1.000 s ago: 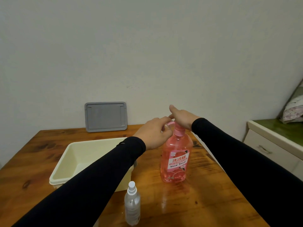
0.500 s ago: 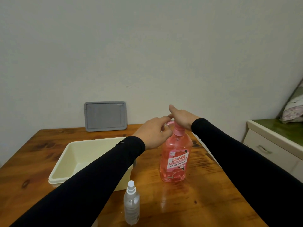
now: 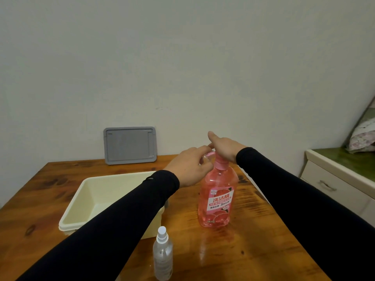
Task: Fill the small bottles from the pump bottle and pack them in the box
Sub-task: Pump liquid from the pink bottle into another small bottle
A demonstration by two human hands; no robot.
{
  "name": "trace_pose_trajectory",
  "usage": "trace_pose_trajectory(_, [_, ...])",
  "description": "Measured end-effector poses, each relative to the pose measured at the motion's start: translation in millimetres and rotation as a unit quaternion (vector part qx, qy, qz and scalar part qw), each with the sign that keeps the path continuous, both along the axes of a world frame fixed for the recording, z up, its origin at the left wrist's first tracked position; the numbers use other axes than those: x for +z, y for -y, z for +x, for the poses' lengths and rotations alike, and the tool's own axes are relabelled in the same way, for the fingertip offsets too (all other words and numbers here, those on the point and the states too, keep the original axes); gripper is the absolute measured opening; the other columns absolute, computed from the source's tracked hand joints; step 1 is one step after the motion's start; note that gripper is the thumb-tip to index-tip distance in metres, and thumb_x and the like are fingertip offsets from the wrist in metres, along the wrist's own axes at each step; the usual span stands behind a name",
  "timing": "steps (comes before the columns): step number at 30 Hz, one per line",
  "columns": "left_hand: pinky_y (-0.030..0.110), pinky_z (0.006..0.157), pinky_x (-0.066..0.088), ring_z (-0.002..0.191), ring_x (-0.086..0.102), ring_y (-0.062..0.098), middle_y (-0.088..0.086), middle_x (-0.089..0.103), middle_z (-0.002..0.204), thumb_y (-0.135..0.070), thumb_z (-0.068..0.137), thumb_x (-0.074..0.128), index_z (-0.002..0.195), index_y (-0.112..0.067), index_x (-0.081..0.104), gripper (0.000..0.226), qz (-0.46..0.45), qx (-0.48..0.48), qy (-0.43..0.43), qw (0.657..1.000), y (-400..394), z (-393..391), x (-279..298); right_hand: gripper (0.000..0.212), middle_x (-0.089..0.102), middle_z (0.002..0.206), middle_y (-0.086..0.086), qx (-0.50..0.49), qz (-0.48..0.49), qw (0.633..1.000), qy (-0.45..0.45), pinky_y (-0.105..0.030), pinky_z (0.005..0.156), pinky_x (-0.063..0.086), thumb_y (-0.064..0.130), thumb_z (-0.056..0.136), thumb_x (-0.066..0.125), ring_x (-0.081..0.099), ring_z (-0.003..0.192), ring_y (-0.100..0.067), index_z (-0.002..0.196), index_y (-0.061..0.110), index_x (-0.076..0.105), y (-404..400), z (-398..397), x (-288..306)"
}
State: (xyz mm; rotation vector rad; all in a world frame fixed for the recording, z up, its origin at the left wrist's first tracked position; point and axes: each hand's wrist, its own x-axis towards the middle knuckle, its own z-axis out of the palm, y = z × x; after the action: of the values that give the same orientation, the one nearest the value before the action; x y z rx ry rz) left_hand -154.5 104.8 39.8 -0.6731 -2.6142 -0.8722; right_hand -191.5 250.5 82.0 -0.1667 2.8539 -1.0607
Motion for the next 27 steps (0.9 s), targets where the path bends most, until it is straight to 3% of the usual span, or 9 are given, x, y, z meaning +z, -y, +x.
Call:
trace_pose_trajectory(3, [0.016,0.057,0.038,0.075,0.054,0.002,-0.017,0.054,0.085,-0.039,0.089,0.047,0.129,-0.031,0.047,0.041,0.005,-0.005,-0.001,1.0,1,1,6,0.074,0.047,0.141,-0.015,0.003,-0.023,1.0,-0.001,-0.034,0.094,0.029,0.058,0.098,0.012,0.045,0.126,-0.027,0.136,0.007,0.05,-1,1,8])
trace_pose_trajectory(12, [0.017,0.061,0.046,0.074,0.056,0.003,-0.015,0.056,0.083,-0.039,0.088,0.045,0.134,-0.034,0.044,0.046,0.007,-0.002,0.0,1.0,-1,2,-1,0.073,0.053,0.136,-0.014,0.009,-0.032,0.999,0.002,-0.035,0.098,0.032,0.057,0.098,0.012,0.05,0.121,-0.027,0.132,0.007,0.054,-3,0,-3])
trace_pose_trajectory(23, [0.016,0.057,0.037,0.074,0.054,0.002,-0.016,0.055,0.083,-0.041,0.088,0.046,0.129,-0.031,0.048,0.042,0.006,-0.002,-0.009,1.0,1,-1,10,0.075,0.048,0.141,-0.013,0.013,-0.041,0.999,0.006,-0.033,0.095,0.029,0.059,0.097,0.012,0.046,0.125,-0.025,0.137,0.008,0.049,-2,1,13])
trace_pose_trajectory(25, [0.016,0.056,0.039,0.073,0.055,0.002,-0.018,0.053,0.082,-0.04,0.088,0.045,0.132,-0.032,0.046,0.045,0.008,-0.003,-0.004,1.0,0,0,4,0.075,0.058,0.128,-0.012,0.012,-0.045,0.999,0.005,-0.032,0.092,0.033,0.059,0.097,0.012,0.053,0.115,-0.024,0.134,0.008,0.052,-3,0,4])
trace_pose_trajectory(27, [0.019,0.057,0.046,0.072,0.056,0.004,-0.016,0.055,0.082,-0.039,0.088,0.044,0.132,-0.032,0.046,0.045,0.005,-0.004,-0.002,1.0,-1,2,-1,0.075,0.062,0.088,0.0,0.01,-0.044,0.999,0.01,-0.031,0.085,0.037,0.058,0.097,0.012,0.056,0.084,-0.013,0.132,0.007,0.054,-3,-1,-3])
